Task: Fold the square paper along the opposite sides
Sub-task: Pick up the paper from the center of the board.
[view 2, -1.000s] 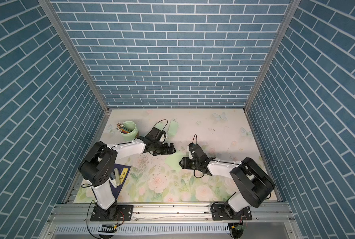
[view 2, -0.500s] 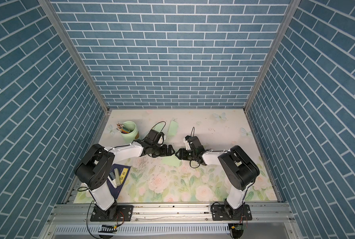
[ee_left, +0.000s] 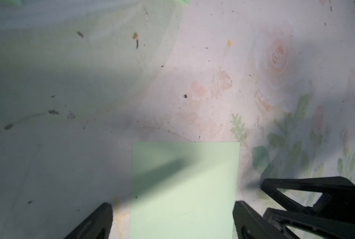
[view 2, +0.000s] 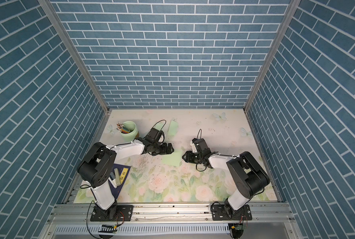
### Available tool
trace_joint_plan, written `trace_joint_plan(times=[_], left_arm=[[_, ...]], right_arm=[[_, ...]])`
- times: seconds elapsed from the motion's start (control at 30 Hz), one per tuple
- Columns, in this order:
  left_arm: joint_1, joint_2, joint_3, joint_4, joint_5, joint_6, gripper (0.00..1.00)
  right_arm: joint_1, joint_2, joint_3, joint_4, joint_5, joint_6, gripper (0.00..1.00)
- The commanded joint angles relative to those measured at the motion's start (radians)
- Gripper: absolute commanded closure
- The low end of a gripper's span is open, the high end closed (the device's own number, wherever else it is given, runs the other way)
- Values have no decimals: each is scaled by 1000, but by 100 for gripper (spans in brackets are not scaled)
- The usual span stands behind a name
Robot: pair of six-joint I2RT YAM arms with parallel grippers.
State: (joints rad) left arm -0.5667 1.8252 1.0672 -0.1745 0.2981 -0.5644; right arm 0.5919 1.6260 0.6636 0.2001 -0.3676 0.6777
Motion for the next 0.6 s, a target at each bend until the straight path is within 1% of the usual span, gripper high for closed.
trace_joint_plan(times=[0.0, 0.2, 0.47, 0.5, 0.57], left_arm=[[6, 62, -25, -34, 16, 1, 3], [6, 80, -31, -43, 16, 4, 3], [13, 95, -53, -34, 12, 3, 4], [15, 97, -56, -34, 11, 2, 5], [20, 100, -62, -32, 7, 3, 12]], right_arm=[[44, 86, -8, -16, -5, 26, 50], [88, 198, 52, 28, -43, 30, 50], [111, 278, 117, 59, -79, 26, 51], [114, 284, 122, 63, -82, 24, 51], [117, 290, 131, 69, -85, 18, 51]])
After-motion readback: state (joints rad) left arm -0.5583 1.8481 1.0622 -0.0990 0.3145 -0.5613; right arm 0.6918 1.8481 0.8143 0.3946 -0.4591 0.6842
